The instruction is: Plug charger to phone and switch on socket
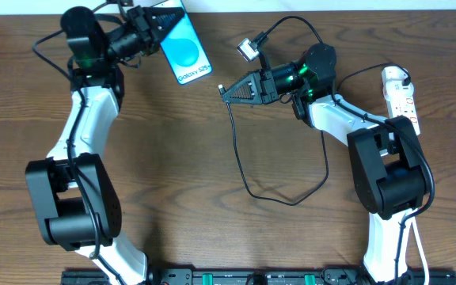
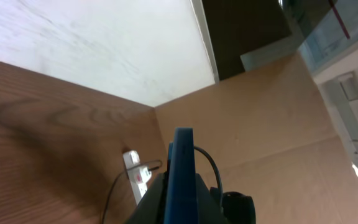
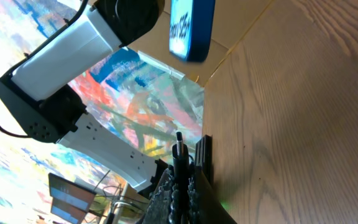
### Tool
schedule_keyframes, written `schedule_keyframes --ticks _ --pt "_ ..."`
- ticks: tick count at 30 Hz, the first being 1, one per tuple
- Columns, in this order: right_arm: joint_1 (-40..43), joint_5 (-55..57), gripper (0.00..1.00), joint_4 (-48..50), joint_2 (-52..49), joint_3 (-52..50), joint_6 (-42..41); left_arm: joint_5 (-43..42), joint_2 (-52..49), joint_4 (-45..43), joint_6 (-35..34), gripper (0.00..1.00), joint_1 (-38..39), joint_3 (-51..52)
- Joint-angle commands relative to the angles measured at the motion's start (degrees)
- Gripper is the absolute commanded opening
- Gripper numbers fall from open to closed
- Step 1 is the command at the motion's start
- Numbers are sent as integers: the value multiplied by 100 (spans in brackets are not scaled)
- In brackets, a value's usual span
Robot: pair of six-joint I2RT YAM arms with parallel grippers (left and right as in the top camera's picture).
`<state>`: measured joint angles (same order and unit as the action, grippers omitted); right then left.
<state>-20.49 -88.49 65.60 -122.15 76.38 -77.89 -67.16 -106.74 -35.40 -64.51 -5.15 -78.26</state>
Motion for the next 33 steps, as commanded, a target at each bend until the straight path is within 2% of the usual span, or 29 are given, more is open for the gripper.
schedule_keyframes --ticks 1,12,26,33 --pt "-61 70 1 17 39 24 -48 52 118 -66 17 7 125 -55" --pt "-61 68 1 15 39 24 -50 24 118 -63 142 7 509 -55" --pt "-61 68 1 17 39 24 -94 61 107 -59 428 7 535 -55" --pt "-61 66 1 17 39 24 -94 509 105 487 448 7 535 -55"
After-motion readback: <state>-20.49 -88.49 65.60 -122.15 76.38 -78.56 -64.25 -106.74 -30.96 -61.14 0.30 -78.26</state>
